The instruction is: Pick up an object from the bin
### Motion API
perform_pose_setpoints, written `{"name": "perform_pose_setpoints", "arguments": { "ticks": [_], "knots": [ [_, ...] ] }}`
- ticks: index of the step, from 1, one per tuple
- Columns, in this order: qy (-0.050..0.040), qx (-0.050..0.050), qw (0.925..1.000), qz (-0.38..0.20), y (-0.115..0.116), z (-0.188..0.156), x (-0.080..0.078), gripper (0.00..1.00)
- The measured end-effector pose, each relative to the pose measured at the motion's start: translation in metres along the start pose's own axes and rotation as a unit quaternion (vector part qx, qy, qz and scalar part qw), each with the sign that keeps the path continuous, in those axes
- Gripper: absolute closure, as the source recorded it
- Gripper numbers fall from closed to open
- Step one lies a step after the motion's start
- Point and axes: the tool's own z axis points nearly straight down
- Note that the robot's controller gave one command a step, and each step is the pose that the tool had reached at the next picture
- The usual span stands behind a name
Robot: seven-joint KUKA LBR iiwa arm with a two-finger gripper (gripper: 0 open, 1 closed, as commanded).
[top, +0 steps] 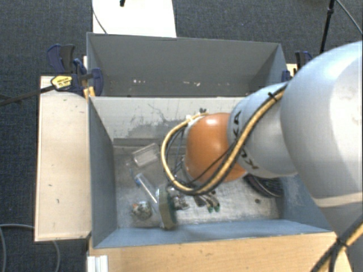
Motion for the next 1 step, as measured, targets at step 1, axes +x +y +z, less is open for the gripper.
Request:
{"name": "perform_pose_setpoints", "arguments": {
  "ticks": [1],
  "knots": [
    [0.0067, -0.002, 0.9979, -0.064, -0.0017, 0.0021, -0.0818, 1.00]
  ]
}}
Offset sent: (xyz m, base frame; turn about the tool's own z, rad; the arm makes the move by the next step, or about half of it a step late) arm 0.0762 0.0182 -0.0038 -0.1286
